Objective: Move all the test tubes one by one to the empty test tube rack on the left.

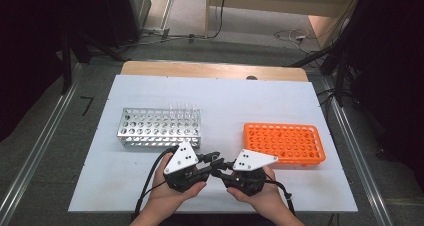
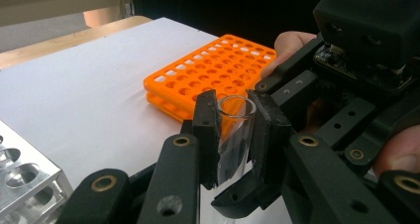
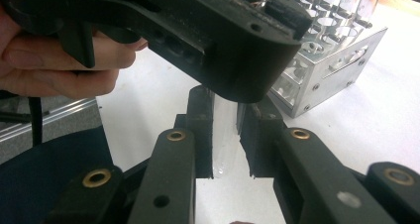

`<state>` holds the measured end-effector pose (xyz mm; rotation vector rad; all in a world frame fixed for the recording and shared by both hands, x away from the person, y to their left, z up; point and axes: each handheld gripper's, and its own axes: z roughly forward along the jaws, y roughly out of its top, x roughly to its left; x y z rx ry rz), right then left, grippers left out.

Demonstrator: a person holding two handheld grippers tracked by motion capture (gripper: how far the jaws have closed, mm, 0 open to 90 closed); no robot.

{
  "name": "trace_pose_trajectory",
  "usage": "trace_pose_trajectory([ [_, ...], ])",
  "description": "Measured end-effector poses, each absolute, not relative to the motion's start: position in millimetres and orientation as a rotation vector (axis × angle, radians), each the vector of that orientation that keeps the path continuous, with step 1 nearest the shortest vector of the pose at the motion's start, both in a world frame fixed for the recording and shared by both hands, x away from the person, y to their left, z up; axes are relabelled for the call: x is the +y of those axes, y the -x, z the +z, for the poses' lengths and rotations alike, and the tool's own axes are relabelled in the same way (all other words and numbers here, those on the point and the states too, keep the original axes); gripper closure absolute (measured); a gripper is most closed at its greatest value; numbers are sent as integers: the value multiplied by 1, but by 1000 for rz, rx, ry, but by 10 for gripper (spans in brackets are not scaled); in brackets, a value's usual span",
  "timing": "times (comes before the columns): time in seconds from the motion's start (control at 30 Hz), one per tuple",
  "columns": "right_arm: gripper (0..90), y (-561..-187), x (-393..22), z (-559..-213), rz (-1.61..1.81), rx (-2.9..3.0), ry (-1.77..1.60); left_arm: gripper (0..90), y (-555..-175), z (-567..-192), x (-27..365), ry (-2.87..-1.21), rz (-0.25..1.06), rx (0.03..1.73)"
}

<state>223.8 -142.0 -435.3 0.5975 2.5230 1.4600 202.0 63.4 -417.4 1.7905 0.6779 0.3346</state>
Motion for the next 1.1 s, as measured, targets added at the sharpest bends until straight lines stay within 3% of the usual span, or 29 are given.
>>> trace_pose_trajectory([
  [0.23,725,-225,-143,-435,1471,2542,-603,763,-203,-416,65,-1798,326,670],
  [0.37,632,-228,-147,-434,1514,2565,-593,764,-205,-414,69,-1781,334,671],
  [0.67,181,-231,-157,-428,1530,2532,-599,764,-210,-408,87,-1750,371,711],
  [0.83,8,-233,-163,-424,1520,2505,-627,764,-214,-406,98,-1742,384,737],
  [1.1,0,-243,-183,-423,1553,2471,-681,764,-219,-401,116,-1727,427,771],
])
